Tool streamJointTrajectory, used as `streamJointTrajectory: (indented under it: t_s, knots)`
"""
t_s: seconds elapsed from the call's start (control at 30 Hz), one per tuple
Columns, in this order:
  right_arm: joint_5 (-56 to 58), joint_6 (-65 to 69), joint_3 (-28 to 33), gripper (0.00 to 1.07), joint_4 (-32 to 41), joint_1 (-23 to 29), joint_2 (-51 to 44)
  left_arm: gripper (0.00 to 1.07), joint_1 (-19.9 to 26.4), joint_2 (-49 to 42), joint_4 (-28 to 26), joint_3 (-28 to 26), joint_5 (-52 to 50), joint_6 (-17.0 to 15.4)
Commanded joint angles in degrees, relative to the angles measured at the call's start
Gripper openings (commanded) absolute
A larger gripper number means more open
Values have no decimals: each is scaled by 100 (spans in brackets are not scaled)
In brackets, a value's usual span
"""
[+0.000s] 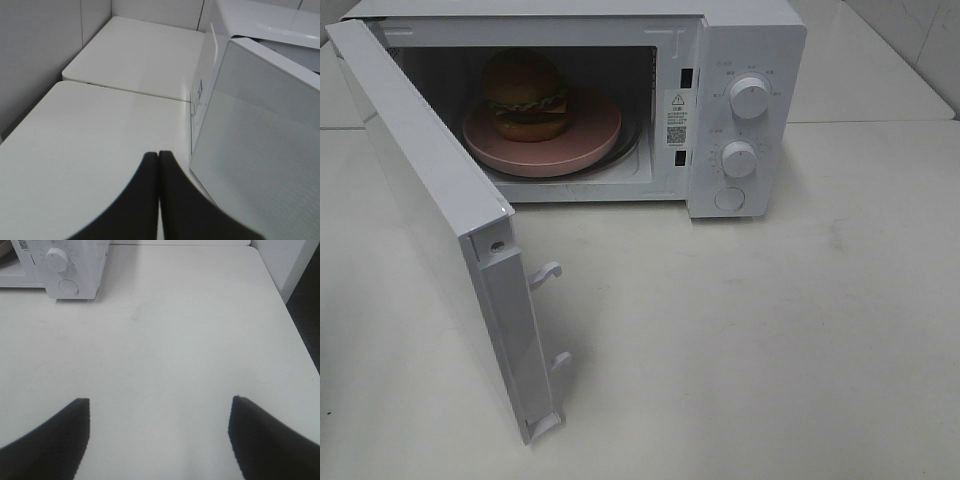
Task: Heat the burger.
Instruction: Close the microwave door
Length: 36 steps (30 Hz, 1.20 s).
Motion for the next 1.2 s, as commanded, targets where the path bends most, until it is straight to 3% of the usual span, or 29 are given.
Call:
streamJointTrajectory:
  t_s: [0.03,0.2,0.3,0.4,0.47,0.53,0.57,0.63,0.67,0.77,0.83,1.07,1.2]
  knots:
    - [-6,-29,0,75,-6,-17,-149,0,34,275,132,155,-785,6]
    - [-6,-29,0,75,-6,-17,-149,0,34,894,584,292,-1627,-6]
    - [-6,-29,0,75,-6,-17,-149,0,34,1667,1203,298,-2452,-126]
    - [-6,-29,0,75,-6,-17,-149,0,34,1788,1295,298,-2550,-223]
    - [-6,-29,0,75,-6,-17,-149,0,34,2326,1656,298,-2951,-900]
    - [-6,-29,0,75,-6,-17,-149,0,34,2458,1770,298,-3088,-1031]
    - [-6,-29,0,75,-6,-17,-149,0,34,2733,2149,298,-3438,-1324]
    - [-6,-29,0,75,-6,-17,-149,0,34,2848,2332,298,-3604,-1427]
    - [-6,-29,0,75,-6,-17,-149,0,34,3105,2830,298,-4011,-1644]
    - [-6,-29,0,75,-6,-17,-149,0,34,3266,3054,298,-4251,-1707]
    - [-6,-29,0,75,-6,-17,-149,0,34,3919,3484,246,-5065,-1851]
    - [-6,-29,0,75,-6,-17,-149,0,-6,4744,3558,-52,-5426,-1891]
    - [-6,-29,0,75,-6,-17,-149,0,-516,5214,3455,-298,-5466,-1770]
